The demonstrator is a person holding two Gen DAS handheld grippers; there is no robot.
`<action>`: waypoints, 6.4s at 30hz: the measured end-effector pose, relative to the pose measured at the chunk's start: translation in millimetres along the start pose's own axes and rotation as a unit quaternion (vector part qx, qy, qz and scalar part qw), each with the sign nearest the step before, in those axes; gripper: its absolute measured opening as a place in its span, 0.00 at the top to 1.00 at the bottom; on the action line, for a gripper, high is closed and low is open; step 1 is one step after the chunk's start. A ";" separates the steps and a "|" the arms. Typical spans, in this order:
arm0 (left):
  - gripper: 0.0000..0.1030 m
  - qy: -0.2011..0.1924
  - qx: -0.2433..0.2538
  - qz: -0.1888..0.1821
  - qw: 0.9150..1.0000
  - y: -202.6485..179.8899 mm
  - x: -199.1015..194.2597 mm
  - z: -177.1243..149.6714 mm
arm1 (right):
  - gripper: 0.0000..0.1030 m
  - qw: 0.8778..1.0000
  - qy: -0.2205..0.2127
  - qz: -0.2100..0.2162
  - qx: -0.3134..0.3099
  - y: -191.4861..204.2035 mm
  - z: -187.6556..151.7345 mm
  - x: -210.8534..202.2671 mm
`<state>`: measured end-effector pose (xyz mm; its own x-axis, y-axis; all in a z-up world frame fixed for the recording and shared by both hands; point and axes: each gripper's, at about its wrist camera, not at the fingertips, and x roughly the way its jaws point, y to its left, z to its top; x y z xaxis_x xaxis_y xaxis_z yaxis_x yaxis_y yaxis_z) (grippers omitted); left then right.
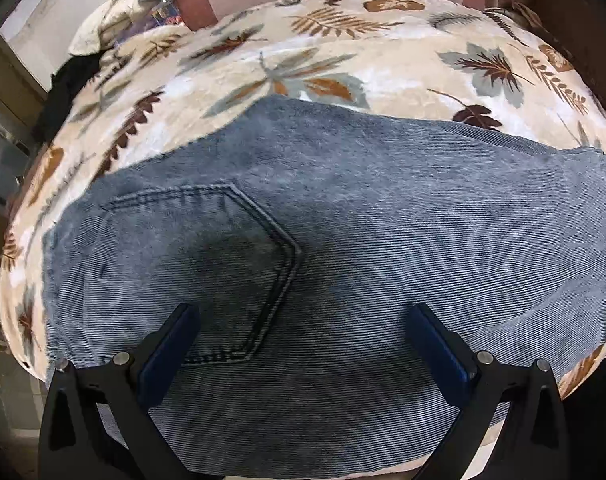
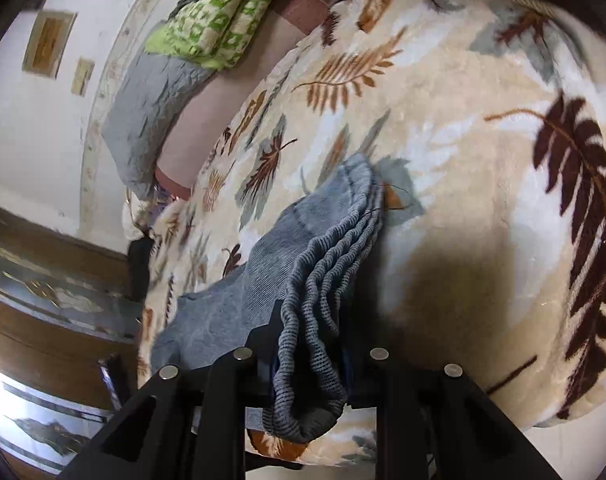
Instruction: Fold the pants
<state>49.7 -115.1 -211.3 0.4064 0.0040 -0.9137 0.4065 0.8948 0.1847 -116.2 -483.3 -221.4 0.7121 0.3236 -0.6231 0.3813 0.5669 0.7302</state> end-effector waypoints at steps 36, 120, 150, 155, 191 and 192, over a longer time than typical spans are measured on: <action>0.00 -0.054 -0.069 -0.109 0.990 54.0 -47.5 -22.4 | 0.64 0.983 0.074 0.000 -0.165 159.5 -41.6 124.5; 0.00 -0.113 -0.181 0.139 0.967 208.4 -85.7 -77.7 | 0.65 0.953 0.064 -0.003 -0.297 140.3 -153.9 124.0; 0.00 0.053 -0.377 -0.090 0.920 316.9 11.5 -68.3 | 0.65 0.955 0.065 0.008 -0.290 137.1 -151.0 124.2; 0.00 0.106 -0.386 -0.150 0.904 314.9 42.2 -66.6 | 0.65 0.955 0.065 0.008 -0.291 136.6 -151.2 124.0; 0.35 0.099 -0.358 -0.207 0.905 285.8 15.7 -75.5 | 0.65 0.955 0.064 0.009 -0.291 137.0 -151.1 125.0; 0.31 0.104 -0.363 -0.204 0.903 287.0 18.4 -77.1 | 0.65 0.955 0.064 0.009 -0.291 137.1 -151.0 125.2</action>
<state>110.8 176.2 -203.0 0.1511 -0.3762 -0.9141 -0.1858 0.8975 -0.4001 -63.8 -250.8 -241.6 0.6233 0.4061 -0.6682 -0.0491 0.8732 0.4848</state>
